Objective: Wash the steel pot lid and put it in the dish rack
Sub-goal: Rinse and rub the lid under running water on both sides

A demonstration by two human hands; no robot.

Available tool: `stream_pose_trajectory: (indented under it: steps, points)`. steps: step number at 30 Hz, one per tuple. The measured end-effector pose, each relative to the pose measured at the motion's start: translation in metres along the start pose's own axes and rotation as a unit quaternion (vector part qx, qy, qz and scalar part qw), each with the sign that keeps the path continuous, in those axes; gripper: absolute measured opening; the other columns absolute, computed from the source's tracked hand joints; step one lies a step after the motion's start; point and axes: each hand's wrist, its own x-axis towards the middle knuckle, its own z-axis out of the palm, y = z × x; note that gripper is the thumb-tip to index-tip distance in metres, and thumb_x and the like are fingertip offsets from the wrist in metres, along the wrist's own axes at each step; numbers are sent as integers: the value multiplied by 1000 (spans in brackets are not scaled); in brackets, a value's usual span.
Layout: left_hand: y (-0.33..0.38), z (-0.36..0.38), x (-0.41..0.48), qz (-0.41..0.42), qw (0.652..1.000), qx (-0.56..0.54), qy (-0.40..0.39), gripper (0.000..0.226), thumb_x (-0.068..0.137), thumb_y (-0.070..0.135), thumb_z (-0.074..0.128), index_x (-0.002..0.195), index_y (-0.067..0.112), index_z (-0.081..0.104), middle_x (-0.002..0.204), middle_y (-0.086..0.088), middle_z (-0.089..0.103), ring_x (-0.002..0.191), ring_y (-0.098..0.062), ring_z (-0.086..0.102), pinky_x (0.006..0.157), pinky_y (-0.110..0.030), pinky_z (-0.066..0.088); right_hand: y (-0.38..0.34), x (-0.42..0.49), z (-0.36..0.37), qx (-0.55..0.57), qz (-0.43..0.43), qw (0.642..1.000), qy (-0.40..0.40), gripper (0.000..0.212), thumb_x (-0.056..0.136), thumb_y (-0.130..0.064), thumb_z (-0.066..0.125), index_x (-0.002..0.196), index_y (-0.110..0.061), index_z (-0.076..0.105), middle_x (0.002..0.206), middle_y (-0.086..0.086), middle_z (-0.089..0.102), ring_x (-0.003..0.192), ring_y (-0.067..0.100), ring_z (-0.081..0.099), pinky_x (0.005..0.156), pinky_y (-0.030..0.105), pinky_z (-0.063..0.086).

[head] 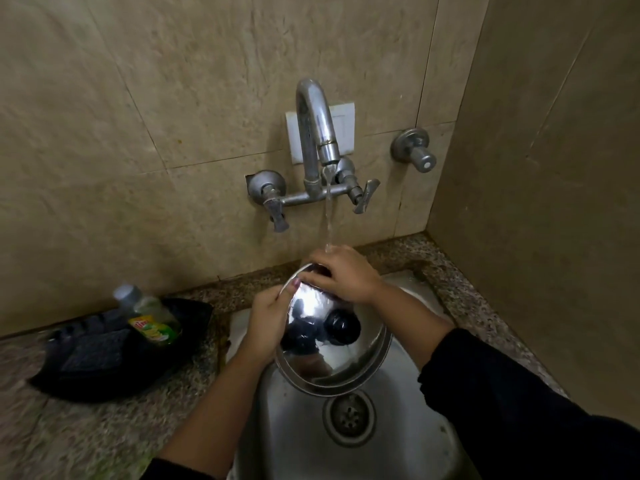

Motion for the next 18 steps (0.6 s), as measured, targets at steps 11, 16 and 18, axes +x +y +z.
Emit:
stream_pose_trajectory:
  steps: [11, 16, 18]
  points:
    - [2, -19, 7, -64, 994, -16, -90, 31, 90, 29, 60, 77, 3, 70, 69, -15, 70, 65, -24, 64, 65, -31, 50, 2, -14, -1, 33, 203, 978, 46, 50, 81, -70, 52, 62, -24, 58, 58, -5, 59, 57, 10, 55, 54, 28, 38]
    - [7, -12, 6, -64, 996, -32, -61, 30, 91, 24, 59, 79, -3, 67, 70, -16, 70, 60, -23, 64, 59, -28, 52, -10, 9, 0, -23, 163, 986, 12, 58, 99, -54, 31, 64, -15, 55, 68, 11, 64, 66, 28, 62, 64, 37, 49]
    - [4, -13, 3, -78, 994, -63, -34, 28, 91, 23, 60, 77, 0, 67, 67, -11, 69, 59, -19, 64, 57, -25, 52, -4, 11, -1, 7, 203, 978, 51, 55, 101, -48, 30, 56, -19, 45, 70, 16, 64, 68, 32, 60, 63, 37, 44]
